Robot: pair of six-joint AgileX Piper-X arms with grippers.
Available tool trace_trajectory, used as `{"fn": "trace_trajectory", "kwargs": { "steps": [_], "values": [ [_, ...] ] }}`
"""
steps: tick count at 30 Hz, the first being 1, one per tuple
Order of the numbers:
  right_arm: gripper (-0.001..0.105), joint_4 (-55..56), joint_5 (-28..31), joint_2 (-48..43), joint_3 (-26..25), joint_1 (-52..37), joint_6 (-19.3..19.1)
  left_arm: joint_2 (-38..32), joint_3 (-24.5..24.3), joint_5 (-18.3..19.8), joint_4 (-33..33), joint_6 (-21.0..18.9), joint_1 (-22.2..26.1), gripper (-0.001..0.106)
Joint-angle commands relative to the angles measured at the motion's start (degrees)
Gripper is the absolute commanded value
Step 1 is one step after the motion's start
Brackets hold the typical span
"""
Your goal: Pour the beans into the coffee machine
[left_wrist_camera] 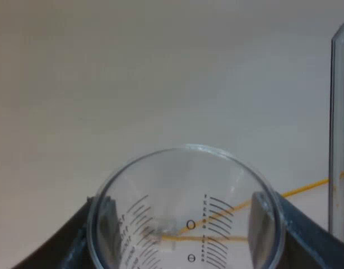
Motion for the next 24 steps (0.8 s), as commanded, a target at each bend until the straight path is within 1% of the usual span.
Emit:
{"fn": "trace_trajectory", "kwargs": {
  "steps": [1, 2, 7, 15, 17, 20, 24],
  "values": [
    [0.079, -0.8, 0.0, -0.1, -0.2, 0.0, -0.2, -0.2, -0.5, -0.1, -1.1, 5.9, -0.1, 0.025],
    [0.079, -0.8, 0.0, -0.1, -0.2, 0.0, -0.2, -0.2, -0.5, 0.5, -1.1, 7.5, -0.1, 0.025],
    [0.079, -0.8, 0.0, -0.1, -0.2, 0.0, -0.2, -0.2, -0.5, 3.3, -1.1, 12.2, -0.1, 0.025],
    [0.079, -0.8, 0.0, -0.1, -0.2, 0.0, 0.0, -0.2, -0.5, 3.6, -1.1, 21.1, -0.1, 0.025],
    [0.079, -0.8, 0.0, -0.1, -0.2, 0.0, 0.0, -0.2, -0.5, 3.9, -1.1, 24.4, -0.1, 0.025],
    [0.079, -0.8, 0.0, -0.1, -0.2, 0.0, 0.0, -0.2, -0.5, 5.4, -1.1, 26.8, -0.1, 0.025],
    [0.079, -0.8, 0.0, -0.1, -0.2, 0.0, 0.0, -0.2, -0.5, 6.0, -1.1, 30.1, -0.1, 0.025]
  ]
}}
